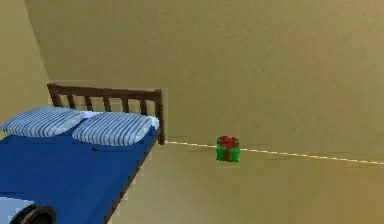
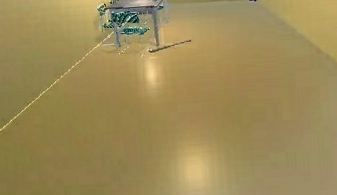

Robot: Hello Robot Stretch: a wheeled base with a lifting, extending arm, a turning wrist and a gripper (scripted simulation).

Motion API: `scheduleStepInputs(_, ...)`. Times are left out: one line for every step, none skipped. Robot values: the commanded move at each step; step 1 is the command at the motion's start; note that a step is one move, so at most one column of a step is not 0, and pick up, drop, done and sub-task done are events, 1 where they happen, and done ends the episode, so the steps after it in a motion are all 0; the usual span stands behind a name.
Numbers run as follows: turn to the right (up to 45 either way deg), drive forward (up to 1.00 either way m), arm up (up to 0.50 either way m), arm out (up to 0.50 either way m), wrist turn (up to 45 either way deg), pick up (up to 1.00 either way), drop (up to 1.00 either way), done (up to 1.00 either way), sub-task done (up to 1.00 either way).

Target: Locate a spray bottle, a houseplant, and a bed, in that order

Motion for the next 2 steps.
scheduleStepInputs(-42.0, 0.0, 0.0, 0.0, 0.0, 0.0, 0.0, 0.0, 0.0)
scheduleStepInputs(0.0, 0.0, 0.0, 0.0, 0.0, 0.0, 0.0, 1.0, 0.0)
